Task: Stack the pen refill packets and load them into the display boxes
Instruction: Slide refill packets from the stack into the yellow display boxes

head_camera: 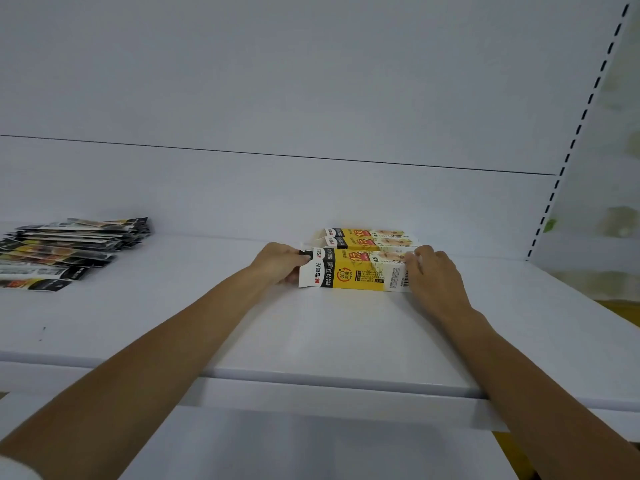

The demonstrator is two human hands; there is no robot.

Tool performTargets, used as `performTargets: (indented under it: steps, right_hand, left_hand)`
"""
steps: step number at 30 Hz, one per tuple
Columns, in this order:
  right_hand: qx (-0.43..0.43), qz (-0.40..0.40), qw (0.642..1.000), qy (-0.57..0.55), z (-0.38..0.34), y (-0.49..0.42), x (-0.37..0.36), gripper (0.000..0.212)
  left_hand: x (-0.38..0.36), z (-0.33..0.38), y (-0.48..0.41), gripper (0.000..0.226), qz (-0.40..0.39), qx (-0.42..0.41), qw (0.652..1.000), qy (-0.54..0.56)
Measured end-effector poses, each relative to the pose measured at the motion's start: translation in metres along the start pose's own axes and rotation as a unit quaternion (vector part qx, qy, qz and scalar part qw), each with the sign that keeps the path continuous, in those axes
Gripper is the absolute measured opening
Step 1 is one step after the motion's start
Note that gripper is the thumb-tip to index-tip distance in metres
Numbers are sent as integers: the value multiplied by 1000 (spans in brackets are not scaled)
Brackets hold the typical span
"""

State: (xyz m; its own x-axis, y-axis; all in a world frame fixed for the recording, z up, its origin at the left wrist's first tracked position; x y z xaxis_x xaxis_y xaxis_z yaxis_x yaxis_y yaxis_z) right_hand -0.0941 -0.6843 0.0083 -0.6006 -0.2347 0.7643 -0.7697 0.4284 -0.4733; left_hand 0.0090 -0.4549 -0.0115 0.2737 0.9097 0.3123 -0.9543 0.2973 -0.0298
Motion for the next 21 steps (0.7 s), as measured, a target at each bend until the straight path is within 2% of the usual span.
performTargets:
  steps: [5,12,21]
  right_hand:
    - [12,4,1000,11,-4,4,3,32]
    - [-20,-1,1000,-1,-1,5,1,35]
    - [6,-6,1000,10,-7,5,4,29]
  left_hand:
    - [-8,-1,6,13,-35,46,996,66]
    - [13,-2,5,10,97,-17,994,41]
    - [11,-3,-5,11,106,32,993,47]
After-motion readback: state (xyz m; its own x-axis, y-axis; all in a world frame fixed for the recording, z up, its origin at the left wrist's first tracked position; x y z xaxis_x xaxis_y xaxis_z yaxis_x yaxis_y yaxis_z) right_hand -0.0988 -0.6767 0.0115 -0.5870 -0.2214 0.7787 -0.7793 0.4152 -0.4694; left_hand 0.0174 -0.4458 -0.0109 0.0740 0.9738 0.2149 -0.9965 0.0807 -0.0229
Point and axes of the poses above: each hand's wrist, its own y-axis away from the middle knuckle, its own x-axis out of the back of the hand, z = x × y, the point moved 7 cm from there along -y, towards the middle knuckle, and after that the axes turned 3 degrees about -x, right-handed, at the moved point
